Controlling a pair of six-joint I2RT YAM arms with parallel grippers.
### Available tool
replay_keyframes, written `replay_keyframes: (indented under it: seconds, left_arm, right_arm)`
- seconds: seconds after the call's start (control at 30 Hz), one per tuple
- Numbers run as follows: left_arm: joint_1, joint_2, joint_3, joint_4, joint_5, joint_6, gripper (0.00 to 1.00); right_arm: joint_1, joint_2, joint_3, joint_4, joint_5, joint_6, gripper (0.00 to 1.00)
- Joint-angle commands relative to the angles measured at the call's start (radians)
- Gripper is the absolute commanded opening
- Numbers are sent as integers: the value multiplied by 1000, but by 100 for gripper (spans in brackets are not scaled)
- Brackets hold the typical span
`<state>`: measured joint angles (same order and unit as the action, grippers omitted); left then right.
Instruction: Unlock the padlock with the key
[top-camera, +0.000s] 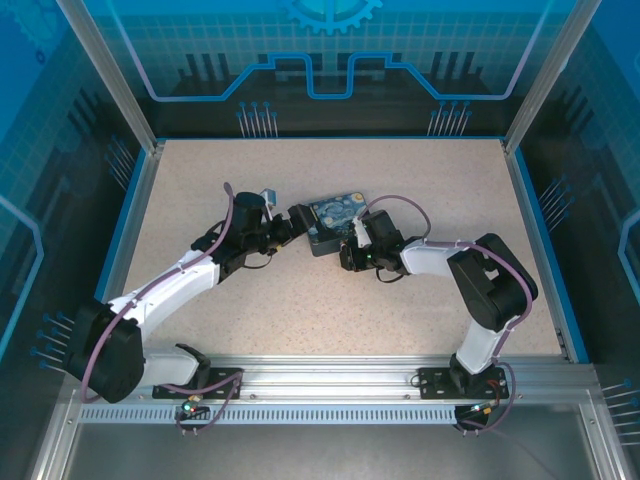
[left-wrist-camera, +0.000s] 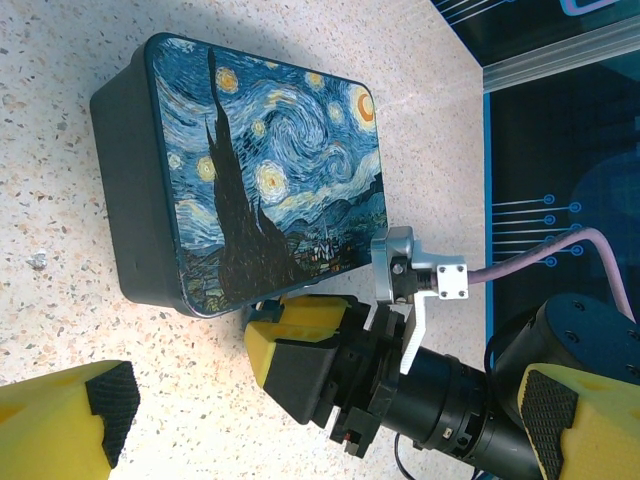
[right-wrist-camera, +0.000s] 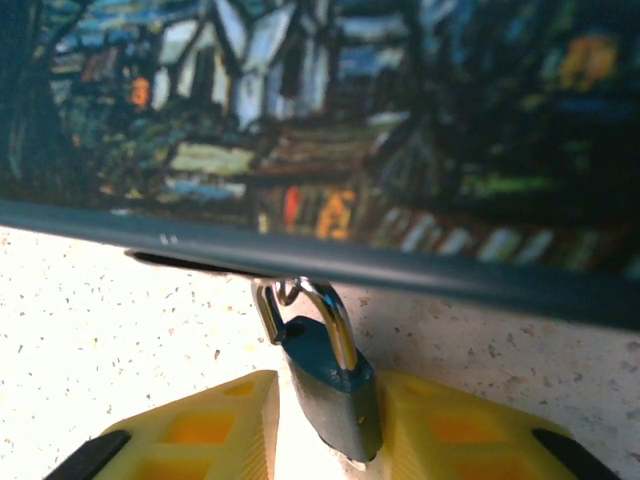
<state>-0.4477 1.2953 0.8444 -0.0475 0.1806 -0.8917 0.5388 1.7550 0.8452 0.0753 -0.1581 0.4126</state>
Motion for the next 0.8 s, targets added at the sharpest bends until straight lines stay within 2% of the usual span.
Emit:
replay_keyframes:
  seconds: [0.0, 0.23, 0.4, 0.57, 0.77]
  left_arm:
    - [9, 9, 28, 2, 22, -6, 99]
    - [10, 12, 30, 7, 23, -3, 99]
    - [18, 16, 30, 10, 29, -1, 99]
    - [29, 24, 32, 10, 28, 13, 99]
    - [35, 44, 56, -44, -17, 60, 99]
  right_arm:
    - [15, 13, -9, 0, -3, -11, 29]
    - [14, 9, -21, -1, 2, -12, 23]
    - [13, 8, -27, -5, 5, -13, 14]
    - [11, 8, -33, -7, 11, -12, 8]
    - [5, 2, -37, -20, 17, -6, 0]
